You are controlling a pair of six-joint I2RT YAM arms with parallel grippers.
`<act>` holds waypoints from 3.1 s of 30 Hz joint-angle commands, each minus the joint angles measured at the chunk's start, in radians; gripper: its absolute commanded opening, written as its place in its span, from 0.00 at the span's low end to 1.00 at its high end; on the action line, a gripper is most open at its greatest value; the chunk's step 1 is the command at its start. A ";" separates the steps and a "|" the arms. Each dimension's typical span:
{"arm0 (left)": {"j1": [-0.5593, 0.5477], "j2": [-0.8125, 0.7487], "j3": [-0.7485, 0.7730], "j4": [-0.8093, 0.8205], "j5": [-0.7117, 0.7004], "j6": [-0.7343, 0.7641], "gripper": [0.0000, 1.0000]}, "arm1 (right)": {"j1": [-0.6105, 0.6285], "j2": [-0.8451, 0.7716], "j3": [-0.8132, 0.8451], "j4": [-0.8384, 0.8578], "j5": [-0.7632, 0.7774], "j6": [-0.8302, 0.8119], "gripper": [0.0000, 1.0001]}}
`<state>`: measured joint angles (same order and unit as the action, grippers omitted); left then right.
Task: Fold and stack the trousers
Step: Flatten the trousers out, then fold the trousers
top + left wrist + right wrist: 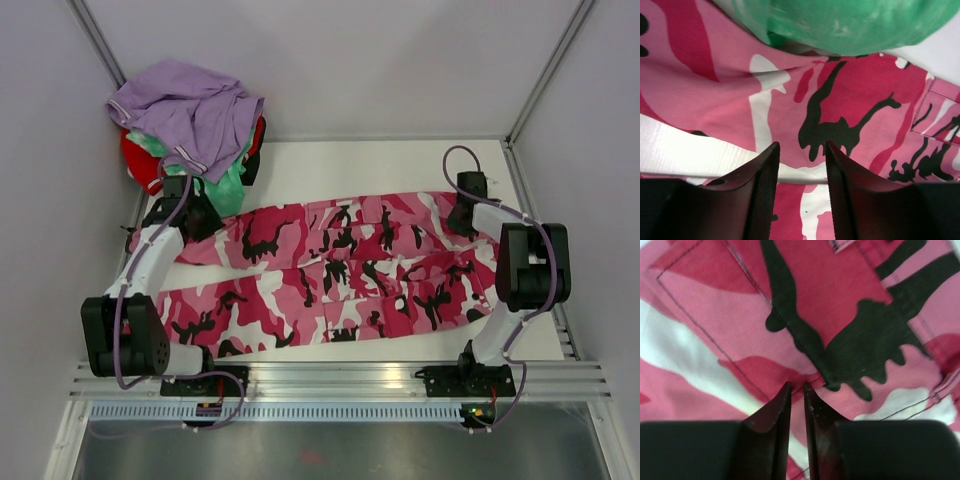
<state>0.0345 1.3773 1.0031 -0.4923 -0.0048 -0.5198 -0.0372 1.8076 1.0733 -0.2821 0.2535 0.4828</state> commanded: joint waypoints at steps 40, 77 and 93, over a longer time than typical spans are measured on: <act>-0.216 -0.388 -0.119 -0.259 0.000 -0.121 0.89 | -0.221 -1.099 -0.445 -0.479 0.102 0.390 0.96; 0.235 -0.500 -0.150 -0.677 -0.205 -0.393 0.84 | -0.382 -0.599 -0.636 -0.012 0.072 0.339 0.09; 0.843 -0.477 -0.373 -0.483 -0.210 -0.502 0.84 | -0.382 -0.547 -0.553 0.038 -0.054 0.339 0.00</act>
<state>0.8108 0.8860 0.6353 -1.0203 -0.2432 -1.0019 -0.4194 1.2316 0.4934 -0.2802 0.2760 0.8165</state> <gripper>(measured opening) 0.832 0.011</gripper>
